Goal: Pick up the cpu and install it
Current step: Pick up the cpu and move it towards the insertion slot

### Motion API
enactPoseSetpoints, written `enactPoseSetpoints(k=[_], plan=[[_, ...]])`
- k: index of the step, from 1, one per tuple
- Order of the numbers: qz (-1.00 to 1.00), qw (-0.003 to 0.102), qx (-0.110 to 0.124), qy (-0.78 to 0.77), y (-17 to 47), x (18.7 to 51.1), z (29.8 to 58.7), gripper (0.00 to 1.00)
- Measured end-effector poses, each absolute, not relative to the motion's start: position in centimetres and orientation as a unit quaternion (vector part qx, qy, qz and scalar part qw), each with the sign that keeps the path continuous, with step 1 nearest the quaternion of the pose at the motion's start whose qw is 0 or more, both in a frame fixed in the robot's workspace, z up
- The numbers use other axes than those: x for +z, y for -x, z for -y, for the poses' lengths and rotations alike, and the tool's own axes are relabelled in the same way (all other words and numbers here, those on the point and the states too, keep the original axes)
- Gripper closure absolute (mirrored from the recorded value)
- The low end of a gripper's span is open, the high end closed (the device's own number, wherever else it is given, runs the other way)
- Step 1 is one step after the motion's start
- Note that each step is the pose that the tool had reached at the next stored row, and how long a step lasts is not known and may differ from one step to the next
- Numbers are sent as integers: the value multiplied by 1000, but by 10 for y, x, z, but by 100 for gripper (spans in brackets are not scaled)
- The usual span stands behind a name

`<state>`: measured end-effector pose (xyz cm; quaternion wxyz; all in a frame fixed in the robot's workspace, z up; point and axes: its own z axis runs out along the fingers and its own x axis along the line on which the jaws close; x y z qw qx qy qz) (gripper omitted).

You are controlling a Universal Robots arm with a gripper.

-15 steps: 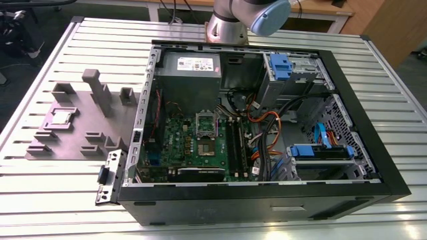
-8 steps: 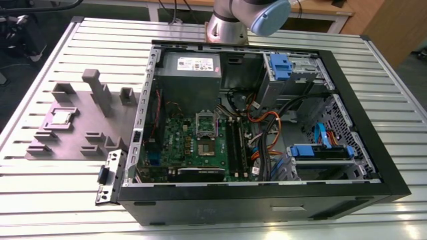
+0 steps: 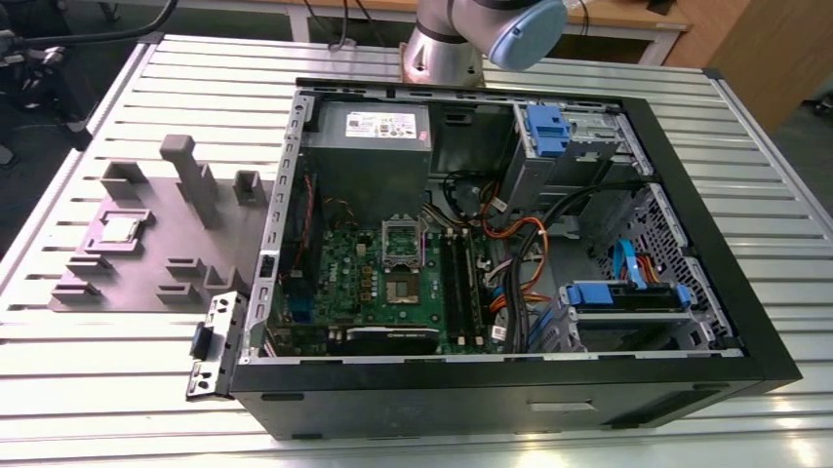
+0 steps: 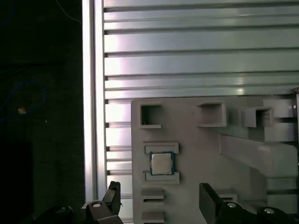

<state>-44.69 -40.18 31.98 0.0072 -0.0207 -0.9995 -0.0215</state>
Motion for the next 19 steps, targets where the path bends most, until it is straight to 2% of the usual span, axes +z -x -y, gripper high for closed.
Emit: enactPoseSetpoints(k=[19], plan=[[1000, 9, -21, -8, 447, 314, 402, 24]])
